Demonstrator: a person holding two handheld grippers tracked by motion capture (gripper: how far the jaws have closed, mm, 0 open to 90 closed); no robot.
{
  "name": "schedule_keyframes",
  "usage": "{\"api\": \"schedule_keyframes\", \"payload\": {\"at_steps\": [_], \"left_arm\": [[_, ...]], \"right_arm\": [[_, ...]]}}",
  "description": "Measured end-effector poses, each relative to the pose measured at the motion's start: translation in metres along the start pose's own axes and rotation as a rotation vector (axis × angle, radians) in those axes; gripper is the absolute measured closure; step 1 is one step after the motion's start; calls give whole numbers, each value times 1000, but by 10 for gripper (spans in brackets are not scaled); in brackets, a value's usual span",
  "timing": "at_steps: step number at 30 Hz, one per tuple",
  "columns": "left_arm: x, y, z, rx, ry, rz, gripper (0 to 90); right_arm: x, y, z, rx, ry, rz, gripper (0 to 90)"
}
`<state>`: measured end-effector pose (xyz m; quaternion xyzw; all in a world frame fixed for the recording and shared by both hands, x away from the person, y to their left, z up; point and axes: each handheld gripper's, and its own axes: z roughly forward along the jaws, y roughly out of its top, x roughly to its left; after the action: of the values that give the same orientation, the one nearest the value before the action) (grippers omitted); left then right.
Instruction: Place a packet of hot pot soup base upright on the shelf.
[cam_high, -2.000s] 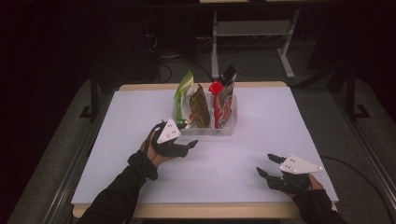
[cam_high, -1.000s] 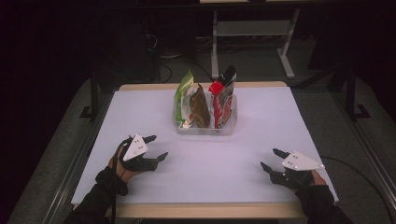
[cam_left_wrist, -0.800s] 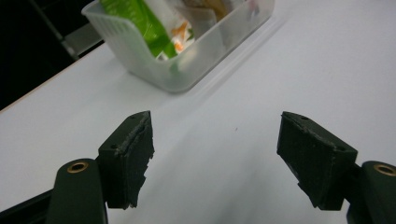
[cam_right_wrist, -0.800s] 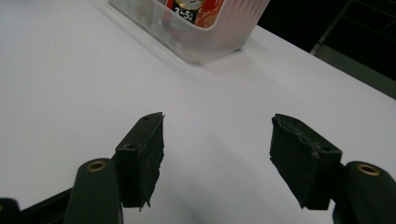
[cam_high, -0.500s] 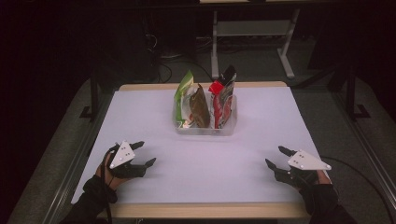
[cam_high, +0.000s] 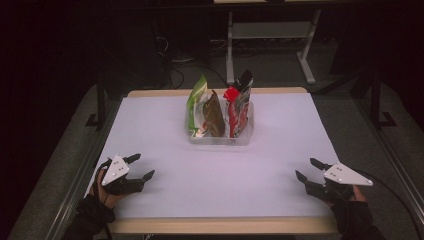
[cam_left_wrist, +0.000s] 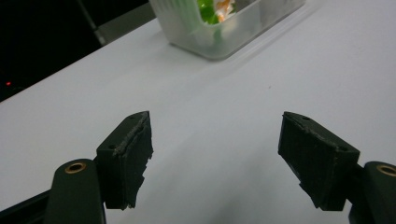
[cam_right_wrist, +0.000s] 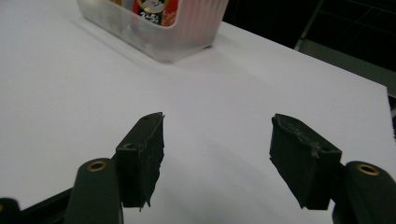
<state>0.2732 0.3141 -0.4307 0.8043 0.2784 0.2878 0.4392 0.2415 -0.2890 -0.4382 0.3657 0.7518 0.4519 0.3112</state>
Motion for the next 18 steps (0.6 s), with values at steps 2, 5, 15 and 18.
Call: {"api": "schedule_keyframes", "payload": {"at_steps": [2, 5, 15, 18], "left_arm": [[3, -4, -6, -1, 18, -4, 254], [9, -11, -15, -15, 39, -36, 254], [22, -23, -36, -83, 76, -117, 254], [23, -27, -41, -88, 88, -124, 254]], "right_arm": [[-4, 0, -6, -16, -17, 19, 340], [-9, 1, -11, -39, -26, 49, 340], [-11, -3, -11, -35, -25, 66, 326], [-13, -8, -14, -34, -31, 79, 314]]}}
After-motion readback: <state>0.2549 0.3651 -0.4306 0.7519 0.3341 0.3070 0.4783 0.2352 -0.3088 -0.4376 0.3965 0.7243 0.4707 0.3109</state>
